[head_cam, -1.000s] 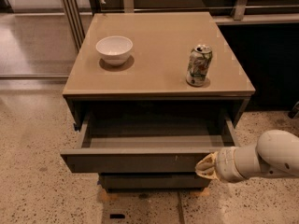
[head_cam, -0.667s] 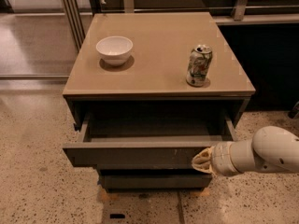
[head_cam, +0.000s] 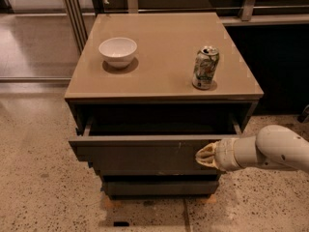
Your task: Close top drawer
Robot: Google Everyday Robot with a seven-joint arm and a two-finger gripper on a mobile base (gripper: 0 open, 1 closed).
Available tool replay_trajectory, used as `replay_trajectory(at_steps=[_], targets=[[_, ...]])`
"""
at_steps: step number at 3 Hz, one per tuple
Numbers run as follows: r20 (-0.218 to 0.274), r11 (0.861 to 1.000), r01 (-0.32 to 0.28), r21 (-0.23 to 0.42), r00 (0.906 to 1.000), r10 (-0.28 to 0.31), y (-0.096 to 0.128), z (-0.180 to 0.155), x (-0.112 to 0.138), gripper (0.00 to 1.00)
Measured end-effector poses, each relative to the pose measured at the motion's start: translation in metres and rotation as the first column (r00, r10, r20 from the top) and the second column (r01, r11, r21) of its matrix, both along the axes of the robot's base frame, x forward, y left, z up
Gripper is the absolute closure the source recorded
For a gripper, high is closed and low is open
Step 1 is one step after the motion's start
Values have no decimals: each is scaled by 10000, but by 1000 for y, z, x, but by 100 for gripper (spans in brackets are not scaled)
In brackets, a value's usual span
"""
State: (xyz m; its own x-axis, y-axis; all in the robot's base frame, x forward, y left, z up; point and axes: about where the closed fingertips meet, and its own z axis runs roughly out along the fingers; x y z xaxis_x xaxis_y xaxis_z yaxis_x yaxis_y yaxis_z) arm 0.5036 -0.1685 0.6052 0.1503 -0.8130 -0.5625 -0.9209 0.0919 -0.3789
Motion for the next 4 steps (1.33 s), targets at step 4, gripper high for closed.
replay_trajectory(at_steps=[4], targets=[[1276, 9959, 864, 255, 9878, -890, -13, 5, 76, 100]])
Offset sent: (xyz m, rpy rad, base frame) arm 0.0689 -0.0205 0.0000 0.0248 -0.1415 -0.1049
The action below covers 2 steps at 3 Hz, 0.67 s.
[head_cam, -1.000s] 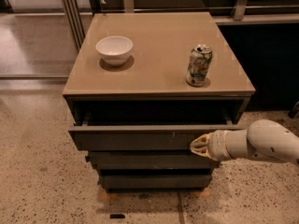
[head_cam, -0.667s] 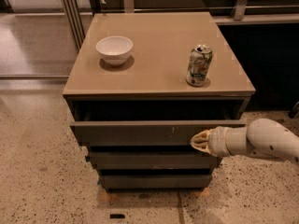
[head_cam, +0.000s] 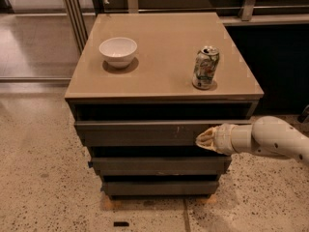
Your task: Close top drawer
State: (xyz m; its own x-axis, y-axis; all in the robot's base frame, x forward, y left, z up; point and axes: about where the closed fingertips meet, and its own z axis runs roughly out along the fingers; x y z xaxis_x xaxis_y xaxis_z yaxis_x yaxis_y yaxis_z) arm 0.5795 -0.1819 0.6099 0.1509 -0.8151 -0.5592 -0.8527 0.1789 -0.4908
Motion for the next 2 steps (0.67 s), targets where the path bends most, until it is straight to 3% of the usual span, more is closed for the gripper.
replay_trajectory(at_steps=[1, 2], targets=[[0, 10000, -1, -2, 10000, 1, -1, 0, -2, 100], [-993, 9991, -299, -295, 9947, 269, 6, 4, -11, 100]])
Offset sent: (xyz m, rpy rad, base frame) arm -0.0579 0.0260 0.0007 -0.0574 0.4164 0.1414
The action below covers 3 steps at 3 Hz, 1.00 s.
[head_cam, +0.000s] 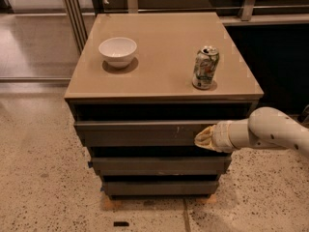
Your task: Close top drawer
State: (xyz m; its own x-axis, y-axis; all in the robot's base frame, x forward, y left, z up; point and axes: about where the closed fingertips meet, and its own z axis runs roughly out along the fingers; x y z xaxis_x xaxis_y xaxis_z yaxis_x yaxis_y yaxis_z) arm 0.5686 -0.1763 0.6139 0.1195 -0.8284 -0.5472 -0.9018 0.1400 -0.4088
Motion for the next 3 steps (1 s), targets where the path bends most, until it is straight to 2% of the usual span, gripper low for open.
replay_trajectory(at_steps=[1, 2, 3], targets=[[-1741, 9978, -640, 168, 9825, 660, 14, -3, -35, 100], [-3523, 9919, -1248, 233, 9275, 1249, 19, -7, -83, 100], [-3967, 9868, -1581, 357, 9040, 1591, 21, -7, -98, 81]])
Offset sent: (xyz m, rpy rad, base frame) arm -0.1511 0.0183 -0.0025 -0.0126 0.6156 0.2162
